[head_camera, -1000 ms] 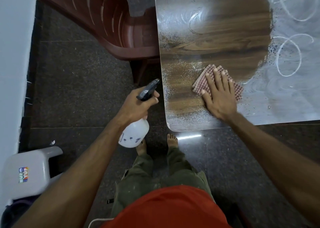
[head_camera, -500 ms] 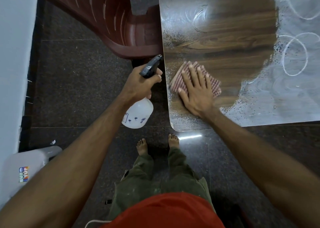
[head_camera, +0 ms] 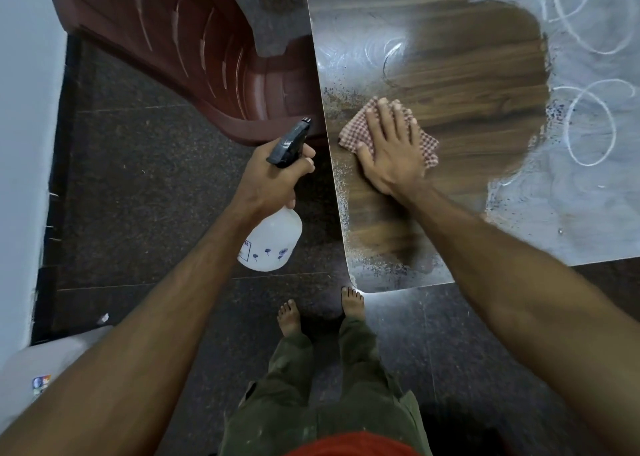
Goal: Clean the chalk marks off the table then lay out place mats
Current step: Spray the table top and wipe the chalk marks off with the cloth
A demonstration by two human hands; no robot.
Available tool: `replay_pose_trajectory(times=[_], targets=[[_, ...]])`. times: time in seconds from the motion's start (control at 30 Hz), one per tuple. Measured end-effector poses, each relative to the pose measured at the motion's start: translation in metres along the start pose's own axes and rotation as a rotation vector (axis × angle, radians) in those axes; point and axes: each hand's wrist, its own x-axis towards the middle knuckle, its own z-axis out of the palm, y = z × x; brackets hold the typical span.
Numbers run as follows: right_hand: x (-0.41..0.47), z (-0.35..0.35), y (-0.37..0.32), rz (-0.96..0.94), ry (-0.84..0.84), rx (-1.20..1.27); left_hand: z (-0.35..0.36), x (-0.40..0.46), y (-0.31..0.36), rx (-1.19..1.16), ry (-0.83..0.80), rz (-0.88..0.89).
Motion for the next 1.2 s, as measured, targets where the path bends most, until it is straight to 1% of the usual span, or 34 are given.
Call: replay_pose_trajectory(times=[0.1, 0.2, 0.23, 0.3, 0.37, 0.43, 0.53, 0.63, 0.7, 0.77, 0.87, 0.93, 1.03, 1.13, 1.2], targets=[[-0.035, 0.014, -0.021, -0.119, 0.004, 0.0, -0.004, 0.005, 0.002, 0.001, -0.014, 0.015], [-0.076, 0.024, -0.011, -0.173, -0.023, 0.02, -0.011, 0.009, 0.003, 0.007, -0.03, 0.017], [-0.08, 0.024, -0.003, -0.158, -0.034, 0.026, -0.014, 0.01, 0.003, 0.001, -0.033, 0.015], [-0.063, 0.018, 0.01, -0.057, -0.005, 0.042, -0.02, 0.012, 0.001, -0.002, -0.034, 0.014], [-0.022, 0.006, 0.018, 0.063, 0.052, 0.068, -0.025, 0.015, -0.002, -0.002, -0.033, 0.013], [0.028, -0.008, 0.021, 0.096, 0.055, 0.074, -0.03, 0.019, -0.005, 0.006, -0.035, 0.012], [0.09, -0.017, 0.007, -0.011, 0.016, 0.045, -0.034, 0.027, -0.012, 0.02, -0.04, 0.004], [0.104, -0.011, -0.027, -0.115, 0.023, -0.031, -0.036, 0.033, -0.014, 0.027, -0.033, 0.001], [0.085, -0.008, -0.041, -0.199, 0.017, -0.049, -0.034, 0.036, -0.013, 0.03, -0.038, -0.007], [0.047, -0.001, -0.043, -0.31, 0.005, -0.068, -0.033, 0.038, -0.009, 0.027, -0.046, -0.013], [-0.016, 0.009, -0.027, -0.372, -0.022, -0.049, -0.032, 0.039, -0.002, 0.018, -0.06, -0.001], [-0.034, 0.01, -0.007, -0.33, -0.057, -0.043, -0.032, 0.038, 0.002, 0.013, -0.072, 0.009], [-0.019, 0.004, 0.004, -0.148, -0.02, -0.019, -0.032, 0.036, 0.002, 0.023, -0.087, 0.02], [-0.005, 0.007, -0.017, 0.014, 0.032, -0.009, -0.029, 0.033, 0.001, 0.042, -0.095, 0.04], [-0.018, 0.015, -0.035, 0.026, 0.042, -0.003, -0.025, 0.029, 0.0, 0.053, -0.112, 0.055]])
